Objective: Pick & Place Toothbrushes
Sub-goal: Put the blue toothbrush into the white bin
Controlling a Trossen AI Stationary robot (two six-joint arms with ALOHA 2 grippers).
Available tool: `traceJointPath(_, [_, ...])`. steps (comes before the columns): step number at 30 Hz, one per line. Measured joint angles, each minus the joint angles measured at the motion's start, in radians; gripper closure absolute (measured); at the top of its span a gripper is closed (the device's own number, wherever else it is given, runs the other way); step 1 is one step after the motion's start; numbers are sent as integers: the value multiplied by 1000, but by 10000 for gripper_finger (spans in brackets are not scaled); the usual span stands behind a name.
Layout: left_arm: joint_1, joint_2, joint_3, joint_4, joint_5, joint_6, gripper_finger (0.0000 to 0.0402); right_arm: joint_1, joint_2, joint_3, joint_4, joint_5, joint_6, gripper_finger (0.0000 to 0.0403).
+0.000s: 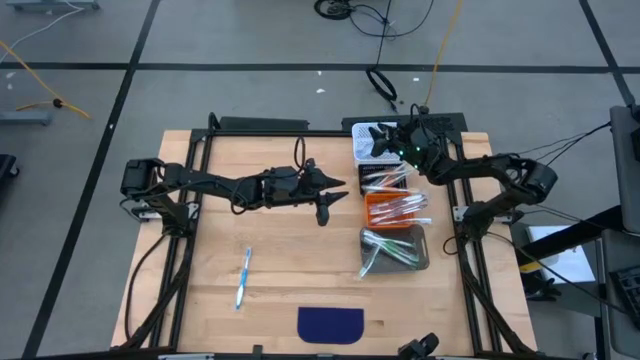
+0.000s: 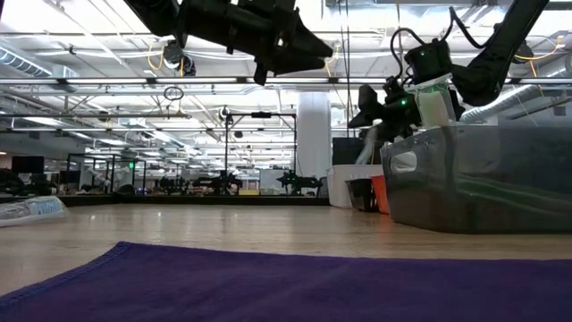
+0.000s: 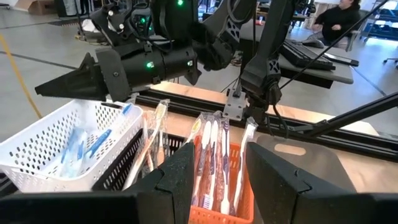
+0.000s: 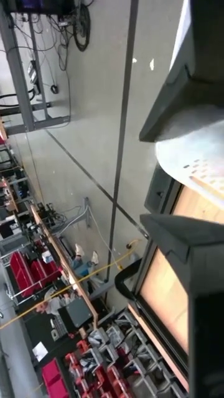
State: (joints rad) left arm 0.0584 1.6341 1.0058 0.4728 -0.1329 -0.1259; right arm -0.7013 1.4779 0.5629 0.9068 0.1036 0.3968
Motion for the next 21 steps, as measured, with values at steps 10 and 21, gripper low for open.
traceJointPath(10, [1,0,0,-7,0,17,256,2,-66,0,-30,-3,-26,166])
traceJointPath(21, [-15,0,0,-116,12,15,256,53,-285,0,-235,-66,-69,177])
